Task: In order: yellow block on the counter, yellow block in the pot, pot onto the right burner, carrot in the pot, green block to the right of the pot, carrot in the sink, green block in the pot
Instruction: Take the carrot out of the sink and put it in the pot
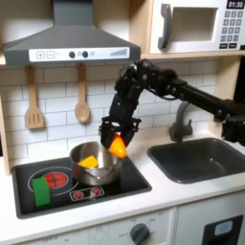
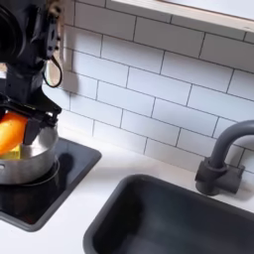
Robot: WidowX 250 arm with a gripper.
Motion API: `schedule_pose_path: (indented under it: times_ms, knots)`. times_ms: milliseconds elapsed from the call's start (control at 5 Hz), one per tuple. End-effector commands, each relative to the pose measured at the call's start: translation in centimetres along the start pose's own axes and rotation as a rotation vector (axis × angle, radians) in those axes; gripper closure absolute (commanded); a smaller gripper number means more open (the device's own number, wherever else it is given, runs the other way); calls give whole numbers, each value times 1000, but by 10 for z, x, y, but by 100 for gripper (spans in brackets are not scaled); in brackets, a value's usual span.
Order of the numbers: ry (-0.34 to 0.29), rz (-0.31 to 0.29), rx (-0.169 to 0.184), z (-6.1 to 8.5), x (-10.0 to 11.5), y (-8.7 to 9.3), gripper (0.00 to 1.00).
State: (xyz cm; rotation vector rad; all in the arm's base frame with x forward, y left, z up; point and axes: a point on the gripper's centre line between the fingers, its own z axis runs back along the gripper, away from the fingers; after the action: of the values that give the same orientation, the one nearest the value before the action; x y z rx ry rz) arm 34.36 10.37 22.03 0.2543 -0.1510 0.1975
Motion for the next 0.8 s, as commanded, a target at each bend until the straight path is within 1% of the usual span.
schedule_pose_path:
  times_ms: [0, 200, 400, 600]
  knots:
    - [3, 1, 18, -12, 17, 3, 100]
    - [9, 9, 17, -18, 26, 6, 100]
    - [13, 6, 8, -21, 29, 6, 100]
    - [47, 0, 6, -28, 27, 9, 0]
